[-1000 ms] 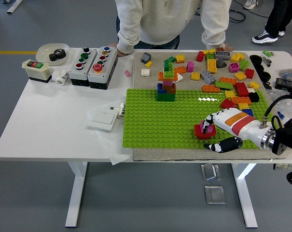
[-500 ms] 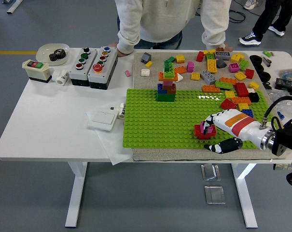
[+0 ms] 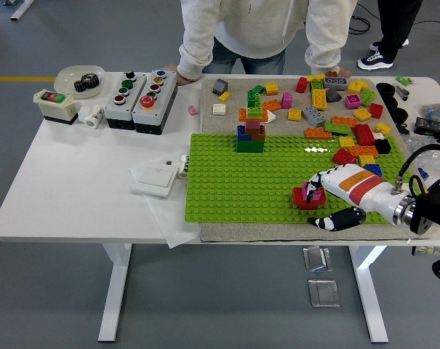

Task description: Pick up the brick,pile it on top of brick,press brick,pick up the brick,pile it on top of brick,press brick

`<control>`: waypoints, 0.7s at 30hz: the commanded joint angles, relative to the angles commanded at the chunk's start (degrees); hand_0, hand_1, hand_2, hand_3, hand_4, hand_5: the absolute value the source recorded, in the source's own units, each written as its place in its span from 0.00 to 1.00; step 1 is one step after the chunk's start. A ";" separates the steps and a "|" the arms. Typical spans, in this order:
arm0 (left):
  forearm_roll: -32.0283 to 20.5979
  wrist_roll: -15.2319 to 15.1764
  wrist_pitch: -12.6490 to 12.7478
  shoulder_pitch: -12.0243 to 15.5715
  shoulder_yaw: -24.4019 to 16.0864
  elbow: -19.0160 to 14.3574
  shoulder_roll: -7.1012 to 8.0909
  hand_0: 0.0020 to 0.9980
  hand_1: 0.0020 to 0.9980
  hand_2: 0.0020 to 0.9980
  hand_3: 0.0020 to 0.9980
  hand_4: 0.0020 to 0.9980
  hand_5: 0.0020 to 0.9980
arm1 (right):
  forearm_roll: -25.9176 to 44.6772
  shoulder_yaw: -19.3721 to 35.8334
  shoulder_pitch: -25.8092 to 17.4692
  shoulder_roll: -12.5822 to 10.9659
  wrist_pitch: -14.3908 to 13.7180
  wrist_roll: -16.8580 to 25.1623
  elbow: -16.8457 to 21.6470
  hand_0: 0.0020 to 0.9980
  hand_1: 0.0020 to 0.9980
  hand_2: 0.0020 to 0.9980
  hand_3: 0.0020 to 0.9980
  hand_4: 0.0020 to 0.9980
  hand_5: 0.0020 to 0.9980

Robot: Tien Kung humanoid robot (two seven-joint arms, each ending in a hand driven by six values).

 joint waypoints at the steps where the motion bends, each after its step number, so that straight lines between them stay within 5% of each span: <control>1: 0.02 0.00 -0.01 0.02 0.00 0.00 0.00 0.78 0.72 0.68 0.56 0.59 0.61 | -0.04 0.15 -0.03 -0.02 -0.08 0.00 0.06 0.68 0.66 0.69 0.56 0.78 0.42; 14: -0.63 -0.11 -0.14 -0.05 0.67 0.00 0.14 0.78 0.72 0.67 0.56 0.59 0.61 | -0.05 2.51 -0.47 0.01 -1.29 0.20 -0.02 0.68 0.66 0.69 0.56 0.78 0.42; 21: -1.16 -0.19 -0.08 -0.28 0.82 0.00 0.16 0.78 0.71 0.67 0.57 0.59 0.61 | -0.02 5.47 -0.37 0.94 -2.92 -2.41 -3.80 0.71 0.67 0.72 0.60 0.80 0.42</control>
